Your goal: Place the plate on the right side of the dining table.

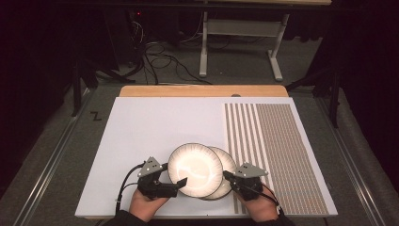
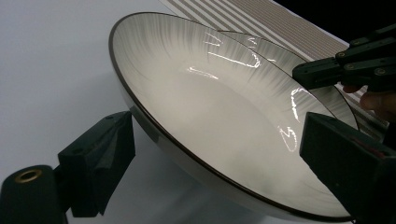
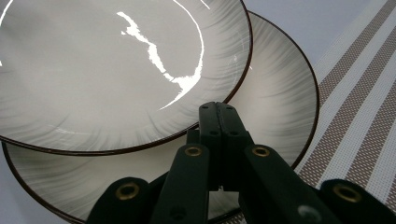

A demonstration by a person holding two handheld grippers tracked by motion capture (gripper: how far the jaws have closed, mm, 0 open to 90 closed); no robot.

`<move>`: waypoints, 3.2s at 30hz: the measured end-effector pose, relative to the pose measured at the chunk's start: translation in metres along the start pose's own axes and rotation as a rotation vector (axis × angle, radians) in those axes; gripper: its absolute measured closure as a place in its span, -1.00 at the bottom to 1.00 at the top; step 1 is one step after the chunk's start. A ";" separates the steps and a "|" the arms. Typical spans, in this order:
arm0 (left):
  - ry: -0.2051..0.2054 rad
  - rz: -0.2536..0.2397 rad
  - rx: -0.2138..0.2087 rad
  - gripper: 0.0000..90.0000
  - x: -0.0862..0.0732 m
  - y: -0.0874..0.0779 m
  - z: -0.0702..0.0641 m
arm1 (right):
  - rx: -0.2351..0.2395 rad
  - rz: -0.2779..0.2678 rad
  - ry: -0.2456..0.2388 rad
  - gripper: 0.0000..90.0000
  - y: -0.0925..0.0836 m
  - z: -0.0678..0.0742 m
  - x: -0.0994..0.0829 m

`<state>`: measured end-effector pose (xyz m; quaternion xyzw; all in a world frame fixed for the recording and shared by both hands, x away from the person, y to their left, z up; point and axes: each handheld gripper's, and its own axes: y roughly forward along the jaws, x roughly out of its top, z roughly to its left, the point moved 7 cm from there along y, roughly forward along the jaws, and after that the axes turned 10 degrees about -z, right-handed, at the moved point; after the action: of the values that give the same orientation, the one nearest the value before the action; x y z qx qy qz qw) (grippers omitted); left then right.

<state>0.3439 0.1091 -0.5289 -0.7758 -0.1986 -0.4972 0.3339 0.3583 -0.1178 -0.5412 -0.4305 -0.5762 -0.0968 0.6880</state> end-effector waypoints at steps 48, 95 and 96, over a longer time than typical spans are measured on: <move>-0.158 0.031 0.042 0.35 0.005 0.006 0.003 | 0.006 -0.007 0.002 1.00 0.001 0.003 0.000; 0.026 -0.078 0.053 0.66 0.014 0.005 -0.012 | -0.127 -0.198 0.099 -0.63 -0.078 -0.056 0.015; 0.027 -0.079 0.052 0.66 0.014 0.005 -0.012 | -0.131 -0.197 0.106 -0.67 -0.081 -0.057 0.014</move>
<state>0.3453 0.0965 -0.5142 -0.7517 -0.2373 -0.5150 0.3367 0.3517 -0.2022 -0.4882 -0.4100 -0.5709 -0.2240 0.6751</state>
